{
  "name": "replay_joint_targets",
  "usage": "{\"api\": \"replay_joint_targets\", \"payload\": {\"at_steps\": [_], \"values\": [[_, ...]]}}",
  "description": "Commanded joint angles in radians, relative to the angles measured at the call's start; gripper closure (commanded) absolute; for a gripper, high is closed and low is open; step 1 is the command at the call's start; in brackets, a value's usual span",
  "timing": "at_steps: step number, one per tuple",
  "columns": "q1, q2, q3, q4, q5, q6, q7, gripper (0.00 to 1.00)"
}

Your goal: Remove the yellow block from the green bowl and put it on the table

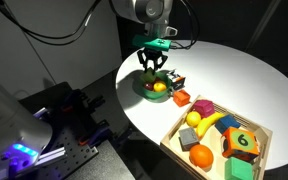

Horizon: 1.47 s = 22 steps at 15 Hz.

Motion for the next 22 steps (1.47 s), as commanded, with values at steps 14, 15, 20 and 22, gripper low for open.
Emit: {"api": "replay_joint_targets", "payload": {"at_steps": [14,15,20,22], "values": [[-0.001,-0.135,0.001,-0.064,-0.01,-0.031,0.06,0.96],[-0.002,-0.145,0.004,-0.072,-0.003,-0.029,0.055,0.96],[-0.003,-0.184,0.029,-0.096,0.046,-0.036,0.032,0.96],[-0.002,-0.196,0.043,-0.103,0.078,-0.042,0.02,0.96]]}}
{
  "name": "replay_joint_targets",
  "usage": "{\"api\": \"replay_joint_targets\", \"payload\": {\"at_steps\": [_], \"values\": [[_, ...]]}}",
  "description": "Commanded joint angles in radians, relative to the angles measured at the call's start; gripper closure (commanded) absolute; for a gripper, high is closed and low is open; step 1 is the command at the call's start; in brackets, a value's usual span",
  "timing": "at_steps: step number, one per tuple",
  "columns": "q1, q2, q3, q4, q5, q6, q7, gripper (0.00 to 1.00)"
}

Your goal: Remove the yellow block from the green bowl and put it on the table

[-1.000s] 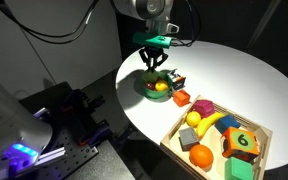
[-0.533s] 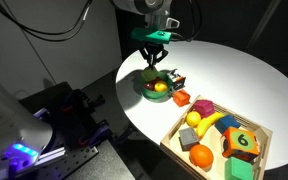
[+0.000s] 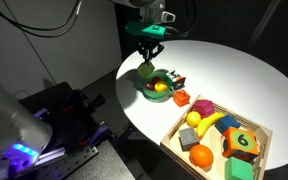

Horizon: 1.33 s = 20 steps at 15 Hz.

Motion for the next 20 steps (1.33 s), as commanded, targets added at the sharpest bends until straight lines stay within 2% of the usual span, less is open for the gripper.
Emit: {"api": "replay_joint_targets", "payload": {"at_steps": [1,9,20], "values": [[-0.002,-0.055,0.027,-0.033,0.058,-0.025,-0.017,0.96],[0.037,-0.024,0.062,0.007,0.125,-0.035,0.037,0.96],[0.107,0.076,0.053,0.108,0.078,-0.01,0.222,0.96]]}}
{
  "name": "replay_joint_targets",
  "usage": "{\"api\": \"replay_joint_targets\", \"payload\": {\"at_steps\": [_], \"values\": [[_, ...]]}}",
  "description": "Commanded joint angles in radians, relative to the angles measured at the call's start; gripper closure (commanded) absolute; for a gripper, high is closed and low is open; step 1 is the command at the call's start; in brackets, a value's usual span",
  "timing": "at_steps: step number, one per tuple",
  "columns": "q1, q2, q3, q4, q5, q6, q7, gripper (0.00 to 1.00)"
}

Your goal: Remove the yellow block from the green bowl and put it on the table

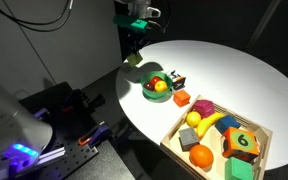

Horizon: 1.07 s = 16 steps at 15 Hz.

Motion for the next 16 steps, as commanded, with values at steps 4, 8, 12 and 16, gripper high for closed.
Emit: {"api": "replay_joint_targets", "payload": {"at_steps": [4,8,12,16], "values": [[0.013,0.1,-0.024,0.101,-0.054,-0.004,0.099,0.96],[0.012,0.153,-0.043,0.144,-0.084,-0.007,0.133,0.96],[0.012,0.203,-0.057,0.183,-0.103,-0.011,0.156,0.96],[0.011,0.234,-0.064,0.206,-0.11,-0.016,0.163,0.66]]}}
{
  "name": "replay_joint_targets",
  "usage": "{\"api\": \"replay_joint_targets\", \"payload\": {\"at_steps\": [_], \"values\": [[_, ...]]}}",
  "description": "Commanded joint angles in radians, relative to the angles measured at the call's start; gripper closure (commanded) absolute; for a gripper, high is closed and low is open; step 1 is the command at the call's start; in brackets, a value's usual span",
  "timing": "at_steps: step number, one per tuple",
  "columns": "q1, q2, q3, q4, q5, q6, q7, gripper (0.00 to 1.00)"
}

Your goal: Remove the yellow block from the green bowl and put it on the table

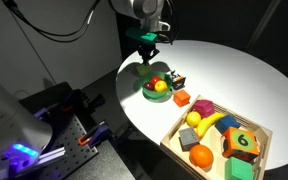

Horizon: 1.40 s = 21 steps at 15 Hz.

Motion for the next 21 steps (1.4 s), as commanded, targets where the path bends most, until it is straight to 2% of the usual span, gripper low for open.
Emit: {"api": "replay_joint_targets", "payload": {"at_steps": [1,9,21], "values": [[0.007,0.028,-0.011,0.041,-0.023,-0.02,0.035,0.65],[-0.005,0.0,-0.004,0.032,-0.003,-0.025,0.029,0.02],[-0.044,-0.158,0.009,-0.039,0.063,-0.014,0.0,0.0]]}}
